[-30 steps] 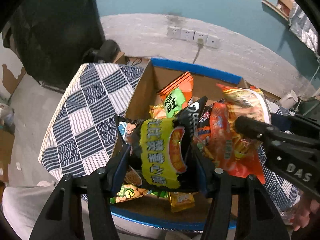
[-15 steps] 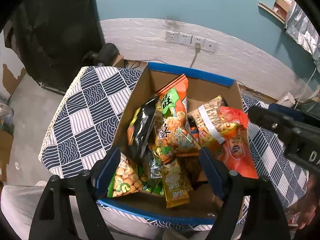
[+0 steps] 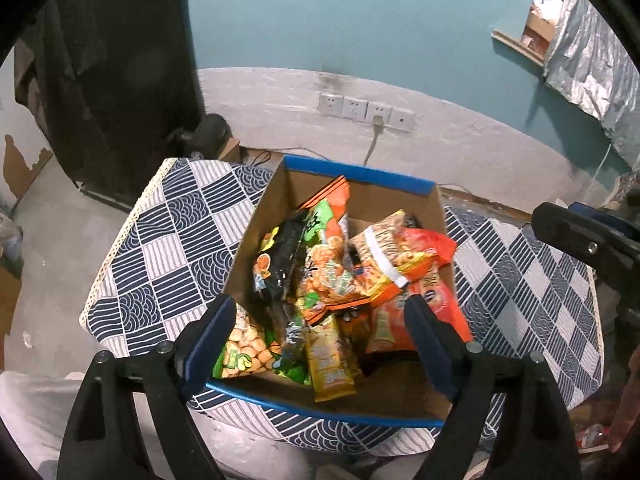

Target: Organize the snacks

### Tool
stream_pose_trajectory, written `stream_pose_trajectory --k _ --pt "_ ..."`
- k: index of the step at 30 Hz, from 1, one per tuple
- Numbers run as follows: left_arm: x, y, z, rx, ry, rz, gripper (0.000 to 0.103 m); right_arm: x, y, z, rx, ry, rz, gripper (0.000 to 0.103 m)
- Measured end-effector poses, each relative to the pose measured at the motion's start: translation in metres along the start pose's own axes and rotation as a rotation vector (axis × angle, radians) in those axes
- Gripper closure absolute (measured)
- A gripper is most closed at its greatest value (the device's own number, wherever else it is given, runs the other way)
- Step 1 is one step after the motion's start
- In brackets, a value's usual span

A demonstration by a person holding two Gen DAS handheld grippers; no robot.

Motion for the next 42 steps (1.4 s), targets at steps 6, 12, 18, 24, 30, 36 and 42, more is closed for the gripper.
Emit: stream_pose_trajectory --k 6,12,18,24,30,36,42 --pt "-0.017 -0.01 0.003 0.043 -0.055 0.002 0.016 -0.025 -0.006 -0.002 0.003 -0.035 -0.008 0.029" --pt "-0.026 -0.017 0.005 0.046 -0.079 -0.028 0.01 -0.047 -0.012 -0.001 0.025 -0.074 0.004 0.025" --pt "-0.031 -0.028 0.007 0.094 -0.107 -0.016 0.01 -0.062 -0.016 -0.003 0.031 -0.098 0.013 0.024" --pt "-0.035 -0.034 0.013 0.07 -0.102 -0.041 0.01 -0.07 -0.024 -0.005 0.046 -0.109 0.008 0.024" --pt "-0.036 -0.038 0.018 0.062 -0.111 -0.042 0.01 -0.071 -0.033 -0.009 0.065 -0.109 -0.003 0.024" --pt "-0.039 -0.04 0.019 0.063 -0.123 -0.031 0.01 -0.071 -0.041 -0.012 0.078 -0.103 -0.02 0.024" --pt "-0.041 -0.04 0.02 0.055 -0.126 -0.038 0.01 -0.072 -0.042 -0.014 0.082 -0.098 -0.02 0.024"
Point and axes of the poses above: each gripper's, at about its wrist camera, not at the fingertips, and x roughly the way its jaws point, y to its left, z to its top, the point moved 4 cm from there along x, roughly the way its jaws point, and after that the axes turned 11 degrees about -y, right-handed, at the moved point
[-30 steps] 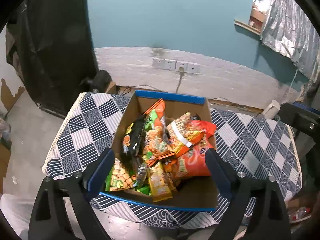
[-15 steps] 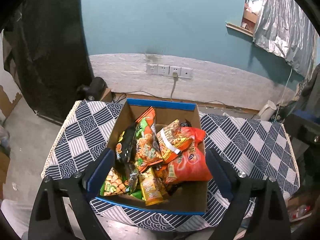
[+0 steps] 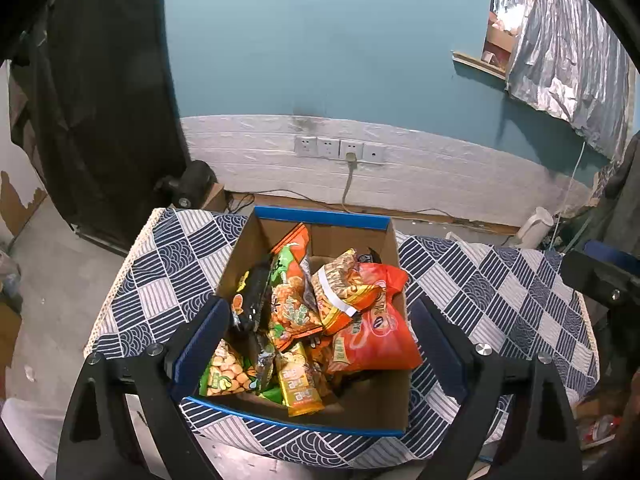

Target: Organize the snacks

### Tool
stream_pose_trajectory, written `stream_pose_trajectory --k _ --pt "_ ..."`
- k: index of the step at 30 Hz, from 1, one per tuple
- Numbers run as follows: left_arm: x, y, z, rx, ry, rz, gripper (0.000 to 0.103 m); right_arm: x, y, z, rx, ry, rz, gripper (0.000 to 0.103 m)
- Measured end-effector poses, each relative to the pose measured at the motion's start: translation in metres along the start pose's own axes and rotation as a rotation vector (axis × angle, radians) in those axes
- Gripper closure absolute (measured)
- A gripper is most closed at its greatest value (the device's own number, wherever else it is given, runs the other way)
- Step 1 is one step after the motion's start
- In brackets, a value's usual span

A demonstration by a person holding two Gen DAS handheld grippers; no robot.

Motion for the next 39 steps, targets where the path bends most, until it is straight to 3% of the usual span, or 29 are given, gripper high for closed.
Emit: stream_pose_trajectory --k 39 --pt "0.0003 0.0066 -0.0014 -0.037 0.02 0.028 0.01 0.0027 -0.0012 -0.0059 0.006 0.024 0.004 0.024"
Point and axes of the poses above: each gripper's, at about its wrist camera, not at the fingertips, and x roughly the way its jaws point, y to its left, z to its top, the point moved 4 cm from there along x, roughly the way its jaws point, and after that the axes turned 11 degrees about -y, right-handed, at the moved point
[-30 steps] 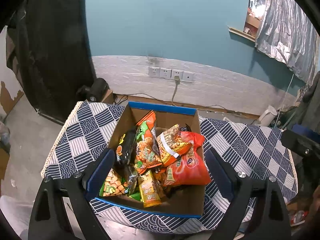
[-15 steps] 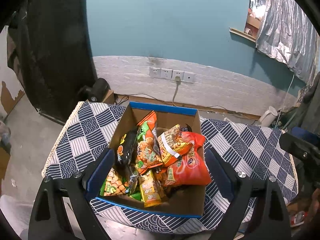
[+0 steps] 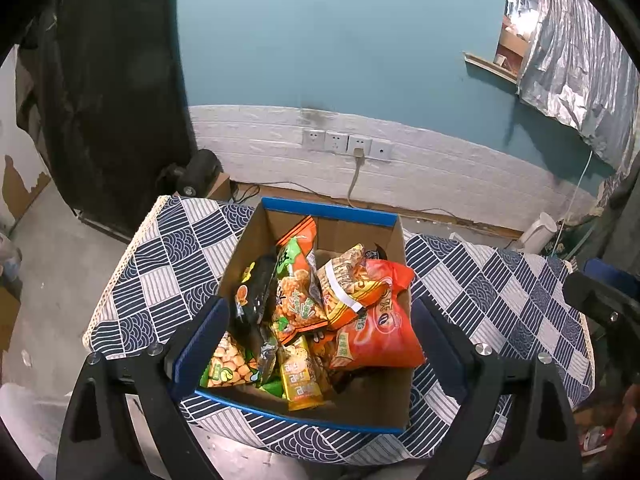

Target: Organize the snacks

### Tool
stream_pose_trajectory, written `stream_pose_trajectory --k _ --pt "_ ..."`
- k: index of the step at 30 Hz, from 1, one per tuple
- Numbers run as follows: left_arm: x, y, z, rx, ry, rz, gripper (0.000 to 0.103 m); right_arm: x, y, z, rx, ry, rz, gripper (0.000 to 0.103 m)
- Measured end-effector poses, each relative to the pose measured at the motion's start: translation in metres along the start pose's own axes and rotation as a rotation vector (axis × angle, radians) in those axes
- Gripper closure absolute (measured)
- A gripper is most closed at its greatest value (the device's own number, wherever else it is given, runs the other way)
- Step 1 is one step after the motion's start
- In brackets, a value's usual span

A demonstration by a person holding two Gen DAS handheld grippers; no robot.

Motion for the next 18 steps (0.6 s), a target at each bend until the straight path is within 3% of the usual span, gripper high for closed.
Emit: stream_pose_trajectory --k 18 --pt "0.0003 -0.0033 -0.001 0.025 0.005 0.026 0.01 0.001 0.0004 -0.0005 0.0 0.002 0.001 0.024"
Point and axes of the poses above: each gripper's, at about its wrist camera, not at the fingertips, and x roughly the way its jaws point, y to its left, z to its top, the point moved 4 cm from there along x, roughly the way its jaws point, and after that the axes turned 11 degrees about -y, right-handed, at the moved point
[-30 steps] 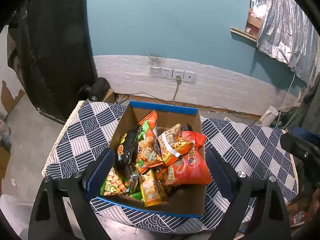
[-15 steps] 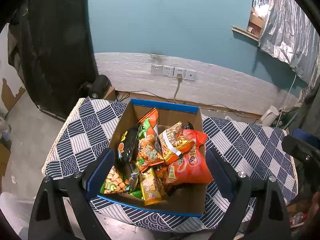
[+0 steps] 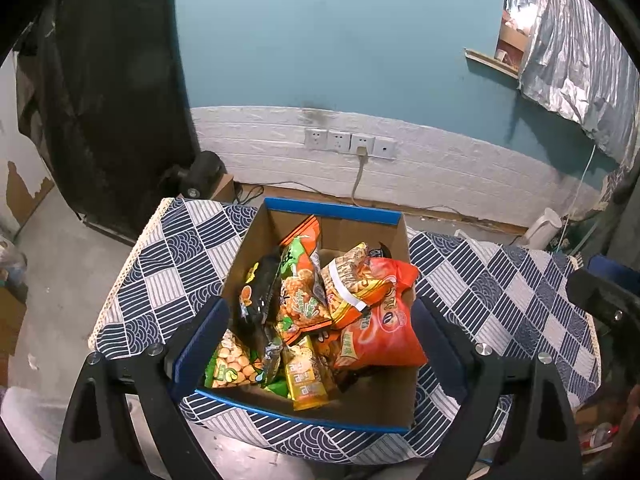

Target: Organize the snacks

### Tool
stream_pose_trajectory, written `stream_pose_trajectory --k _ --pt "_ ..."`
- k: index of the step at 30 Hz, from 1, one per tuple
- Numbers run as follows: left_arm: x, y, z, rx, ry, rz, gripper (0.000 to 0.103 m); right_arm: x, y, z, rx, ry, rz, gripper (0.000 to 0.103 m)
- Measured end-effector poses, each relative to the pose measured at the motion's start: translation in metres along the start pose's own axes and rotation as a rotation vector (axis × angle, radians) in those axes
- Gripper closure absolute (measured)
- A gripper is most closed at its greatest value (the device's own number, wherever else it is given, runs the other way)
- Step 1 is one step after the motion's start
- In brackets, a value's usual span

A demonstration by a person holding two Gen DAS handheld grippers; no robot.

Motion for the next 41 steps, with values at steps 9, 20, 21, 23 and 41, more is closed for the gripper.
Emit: stream_pose_trajectory --k 9,20,21,23,41 --pt "-0.001 0.0015 0.0006 0.002 -0.002 0.02 0.01 0.0011 0.001 -0.003 -0.002 0.008 0.0 0.023" --pt "-0.0001 0.0009 0.0004 0.013 -0.001 0.042 0.01 0.0016 0.0013 -0.0025 -0.002 0.009 -0.001 0.023" --pt "-0.0002 0.0008 0.0003 0.014 -0.001 0.044 0.01 0.0016 0.0015 -0.0033 -0.001 0.009 -0.001 0.023" --pt "0.0004 0.0013 0.0005 0.012 0.002 0.043 0.01 0.0017 0.0014 -0.0024 -0.002 0.009 -0.001 0.023" --pt "0.0009 0.001 -0.0021 0.002 0.007 0.023 0.01 0.002 0.0024 -0.0054 0.0 0.013 -0.001 0.023"
Point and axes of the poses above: each gripper's, at about its wrist camera, not at the fingertips, and x roughly the way its jaws point, y to its left, z to its top, the point moved 4 cm from there along x, roughly the way its jaws point, and after that the axes turned 11 degrees about -y, right-handed, at the moved point
